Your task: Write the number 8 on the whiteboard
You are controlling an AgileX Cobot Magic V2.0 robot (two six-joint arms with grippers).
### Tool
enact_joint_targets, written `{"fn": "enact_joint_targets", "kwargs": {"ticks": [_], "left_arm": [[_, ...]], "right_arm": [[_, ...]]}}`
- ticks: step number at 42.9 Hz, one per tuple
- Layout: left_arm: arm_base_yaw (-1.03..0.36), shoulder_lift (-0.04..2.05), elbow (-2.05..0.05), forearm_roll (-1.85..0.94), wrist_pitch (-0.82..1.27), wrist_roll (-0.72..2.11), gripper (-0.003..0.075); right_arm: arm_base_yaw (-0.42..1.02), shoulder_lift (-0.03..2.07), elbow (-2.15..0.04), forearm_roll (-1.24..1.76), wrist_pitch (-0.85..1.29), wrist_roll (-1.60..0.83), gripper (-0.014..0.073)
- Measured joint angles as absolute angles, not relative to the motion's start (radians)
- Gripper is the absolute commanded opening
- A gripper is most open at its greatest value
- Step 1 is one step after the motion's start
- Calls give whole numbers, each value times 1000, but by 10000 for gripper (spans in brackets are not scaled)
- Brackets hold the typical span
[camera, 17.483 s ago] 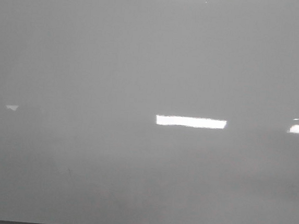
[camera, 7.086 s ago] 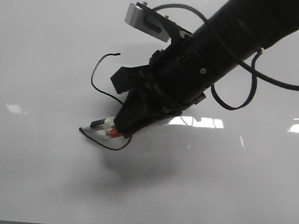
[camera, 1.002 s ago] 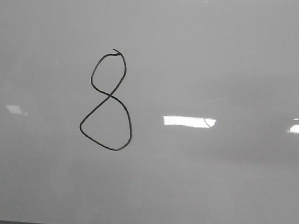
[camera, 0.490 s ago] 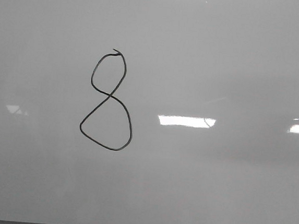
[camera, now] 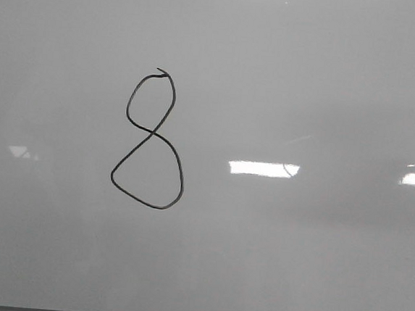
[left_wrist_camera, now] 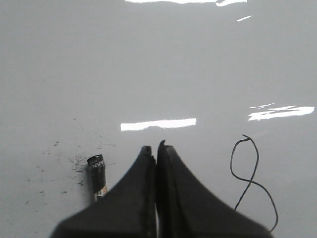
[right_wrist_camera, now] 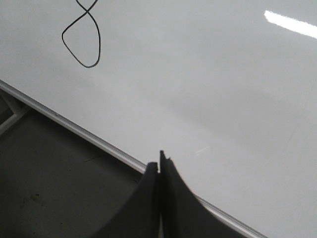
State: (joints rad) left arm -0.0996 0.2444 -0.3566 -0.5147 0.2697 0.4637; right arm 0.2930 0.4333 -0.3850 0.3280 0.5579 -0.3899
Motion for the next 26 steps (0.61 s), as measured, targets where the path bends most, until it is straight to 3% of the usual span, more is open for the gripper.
{"fn": "enact_joint_targets", "kwargs": {"ticks": [12, 26], "left_arm": [[-100, 121, -223, -19, 263, 7, -21], [-32, -6, -15, 57, 251, -76, -21]], "right_arm": [[292, 433, -385, 328, 558, -390, -69], [292, 433, -385, 330, 557, -390, -69]]}}
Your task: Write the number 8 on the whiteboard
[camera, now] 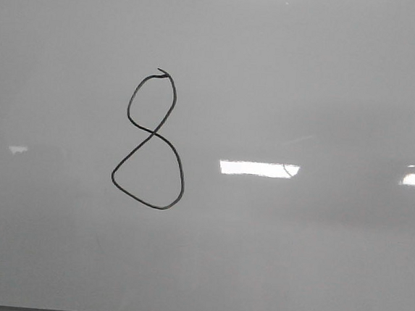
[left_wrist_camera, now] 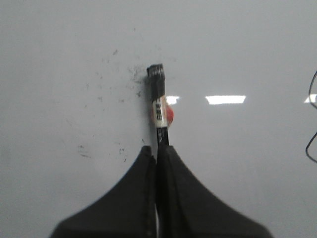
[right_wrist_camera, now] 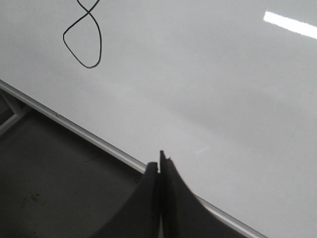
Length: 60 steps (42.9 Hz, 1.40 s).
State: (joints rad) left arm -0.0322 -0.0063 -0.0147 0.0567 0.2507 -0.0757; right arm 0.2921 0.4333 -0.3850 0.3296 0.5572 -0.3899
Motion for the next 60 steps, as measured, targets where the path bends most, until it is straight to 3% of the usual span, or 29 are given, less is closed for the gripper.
{"fn": "enact_joint_targets", "kwargs": {"ticks": [51, 60], "left_arm": [[20, -6, 8, 53, 205, -66, -21], [20, -6, 8, 53, 205, -66, -21]], "right_arm": [[291, 428, -377, 321, 553, -390, -69], [210, 312, -265, 252, 346, -346, -69]]}}
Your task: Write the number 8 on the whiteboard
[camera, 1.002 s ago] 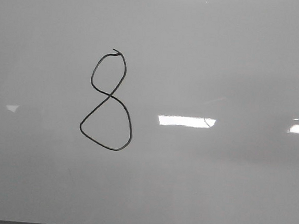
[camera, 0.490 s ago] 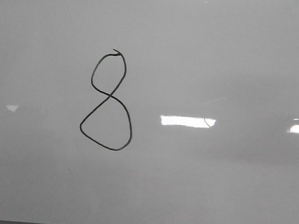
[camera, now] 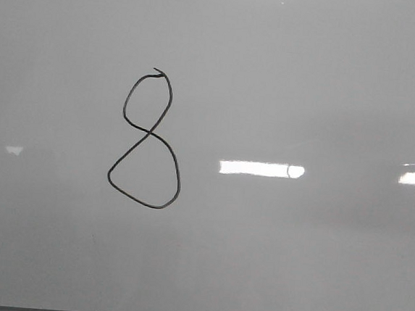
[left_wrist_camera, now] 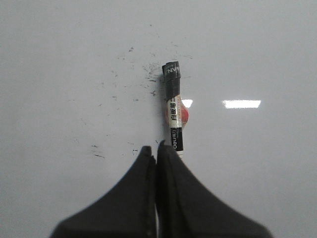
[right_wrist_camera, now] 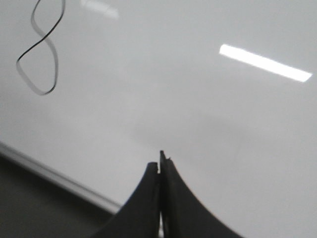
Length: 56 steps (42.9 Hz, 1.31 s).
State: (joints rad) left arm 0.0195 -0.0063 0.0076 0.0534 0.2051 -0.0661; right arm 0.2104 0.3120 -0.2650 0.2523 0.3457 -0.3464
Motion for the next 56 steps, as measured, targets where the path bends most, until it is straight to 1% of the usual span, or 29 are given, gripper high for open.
{"fn": "enact_joint_targets", "kwargs": {"ticks": [4, 7, 12, 17, 25, 56], "left_arm": [[20, -6, 8, 53, 205, -66, -21], [20, -6, 8, 53, 205, -66, -21], [20, -6, 8, 53, 204, -66, -21], [20, -6, 8, 53, 203, -66, -21], [20, -6, 8, 53, 202, -66, -21], [20, -6, 8, 53, 202, -66, -21]], "right_arm": [[154, 221, -182, 229, 238, -279, -69], [107, 150, -118, 203, 196, -207, -69], [46, 62, -39, 174, 193, -127, -69], [8, 2, 11, 162, 210, -111, -69], [-18, -11, 27, 154, 217, -81, -69], [-18, -11, 27, 152, 217, -74, -69]]}}
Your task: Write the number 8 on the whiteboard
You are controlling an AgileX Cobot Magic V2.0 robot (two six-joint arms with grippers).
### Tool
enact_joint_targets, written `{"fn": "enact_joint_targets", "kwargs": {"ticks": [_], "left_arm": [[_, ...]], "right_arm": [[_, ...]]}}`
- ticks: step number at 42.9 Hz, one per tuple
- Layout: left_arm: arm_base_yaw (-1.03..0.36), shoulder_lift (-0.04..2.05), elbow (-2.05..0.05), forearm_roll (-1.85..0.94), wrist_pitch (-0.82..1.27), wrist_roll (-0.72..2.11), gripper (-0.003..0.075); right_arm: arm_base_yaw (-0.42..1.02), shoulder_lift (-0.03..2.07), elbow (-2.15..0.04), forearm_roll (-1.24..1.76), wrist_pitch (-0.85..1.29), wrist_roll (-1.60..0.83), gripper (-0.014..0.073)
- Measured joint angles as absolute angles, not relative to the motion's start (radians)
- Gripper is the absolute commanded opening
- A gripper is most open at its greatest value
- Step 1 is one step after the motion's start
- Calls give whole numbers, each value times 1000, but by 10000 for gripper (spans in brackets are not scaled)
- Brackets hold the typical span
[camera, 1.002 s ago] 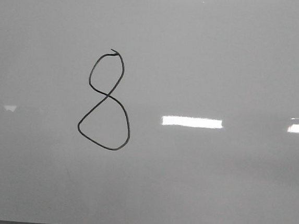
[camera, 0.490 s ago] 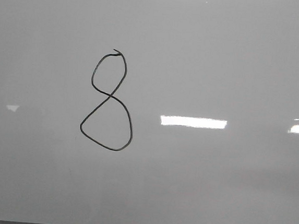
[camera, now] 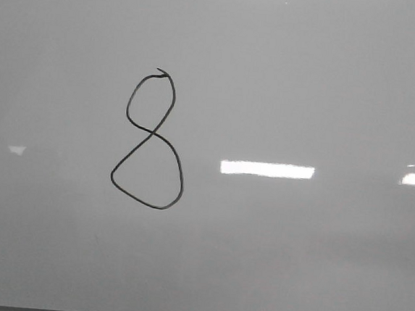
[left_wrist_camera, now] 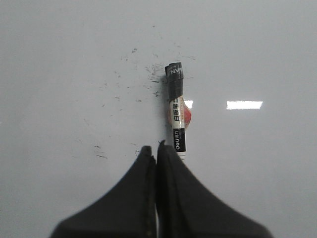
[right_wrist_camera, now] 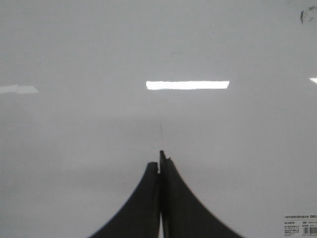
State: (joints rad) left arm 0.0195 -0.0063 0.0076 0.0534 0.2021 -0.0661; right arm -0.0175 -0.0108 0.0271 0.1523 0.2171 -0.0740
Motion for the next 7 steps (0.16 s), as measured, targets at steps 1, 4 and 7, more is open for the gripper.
{"fn": "enact_joint_targets", "kwargs": {"ticks": [1, 4, 7], "left_arm": [[20, -6, 8, 53, 202, -66, -21], [20, -6, 8, 53, 202, -66, -21], [20, -6, 8, 53, 202, -66, -21]], "right_arm": [[-18, -11, 27, 152, 217, -74, -69], [-18, -11, 27, 152, 217, -74, -69], [-18, -11, 27, 152, 217, -74, -69]]}}
